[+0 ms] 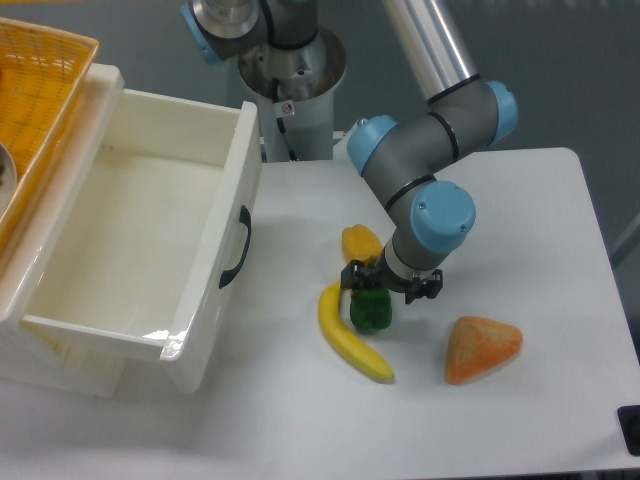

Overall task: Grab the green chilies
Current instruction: 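Lower the open gripper around the green pepper, then close the gripper on the green pepper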

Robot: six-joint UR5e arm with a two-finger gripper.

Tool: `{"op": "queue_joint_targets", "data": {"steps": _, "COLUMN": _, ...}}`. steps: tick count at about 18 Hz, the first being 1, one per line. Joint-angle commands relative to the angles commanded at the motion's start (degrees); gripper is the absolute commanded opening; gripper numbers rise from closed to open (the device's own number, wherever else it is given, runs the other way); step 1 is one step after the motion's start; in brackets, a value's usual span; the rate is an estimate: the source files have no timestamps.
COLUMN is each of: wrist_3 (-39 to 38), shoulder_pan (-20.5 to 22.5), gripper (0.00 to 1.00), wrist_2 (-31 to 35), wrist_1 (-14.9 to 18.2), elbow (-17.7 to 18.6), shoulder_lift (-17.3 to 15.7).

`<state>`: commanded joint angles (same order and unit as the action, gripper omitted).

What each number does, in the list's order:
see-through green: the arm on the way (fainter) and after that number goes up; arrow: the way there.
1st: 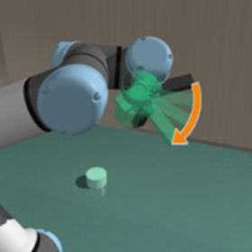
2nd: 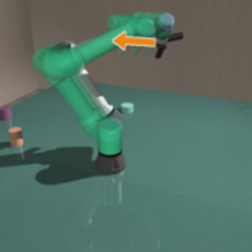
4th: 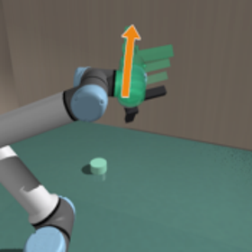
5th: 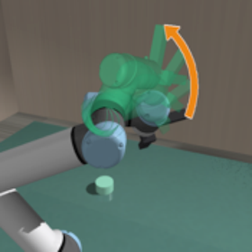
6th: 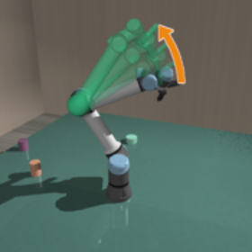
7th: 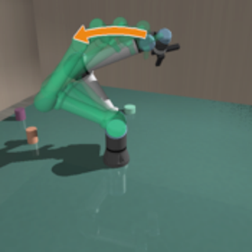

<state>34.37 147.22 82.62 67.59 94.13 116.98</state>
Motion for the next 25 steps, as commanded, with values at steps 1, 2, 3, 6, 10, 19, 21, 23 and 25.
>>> {"op": "queue_joint_targets", "data": {"steps": 1, "wrist_3": 0.0, "shoulder_pan": 0.0, "gripper": 1.00, "wrist_2": 0.0, "wrist_1": -0.1, "elbow": 0.0, "shoulder_lift": 0.1}}
{"op": "queue_joint_targets", "data": {"steps": 2, "wrist_3": 0.0, "shoulder_pan": -0.2, "gripper": 1.00, "wrist_2": 0.0, "wrist_1": -0.1, "elbow": 0.1, "shoulder_lift": 0.4}}
{"op": "queue_joint_targets", "data": {"steps": 3, "wrist_3": 0.0, "shoulder_pan": -0.3, "gripper": 1.00, "wrist_2": 0.0, "wrist_1": -0.3, "elbow": 0.0, "shoulder_lift": 0.4}}
{"op": "queue_joint_targets", "data": {"steps": 6, "wrist_3": 0.0, "shoulder_pan": -0.4, "gripper": 1.00, "wrist_2": -0.2, "wrist_1": -1.0, "elbow": 0.1, "shoulder_lift": 1.1}}
{"op": "queue_joint_targets", "data": {"steps": 10, "wrist_3": 0.0, "shoulder_pan": -0.6, "gripper": 1.00, "wrist_2": -0.2, "wrist_1": -1.0, "elbow": 0.1, "shoulder_lift": 1.6}}
{"op": "queue_joint_targets", "data": {"steps": 19, "wrist_3": -0.2, "shoulder_pan": -0.8, "gripper": 0.42, "wrist_2": 0.0, "wrist_1": -1.7, "elbow": 0.0, "shoulder_lift": 1.6}}
{"op": "queue_joint_targets", "data": {"steps": 21, "wrist_3": -0.2, "shoulder_pan": -0.8, "gripper": 0.39, "wrist_2": -0.1, "wrist_1": -1.7, "elbow": -0.3, "shoulder_lift": 1.6}}
{"op": "queue_joint_targets", "data": {"steps": 23, "wrist_3": -0.1, "shoulder_pan": -0.9, "gripper": 0.37, "wrist_2": -0.1, "wrist_1": -1.7, "elbow": -0.6, "shoulder_lift": 1.6}}
{"op": "queue_joint_targets", "data": {"steps": 25, "wrist_3": 0.0, "shoulder_pan": -0.8, "gripper": 0.37, "wrist_2": -0.1, "wrist_1": -1.7, "elbow": -1.1, "shoulder_lift": 1.4}}
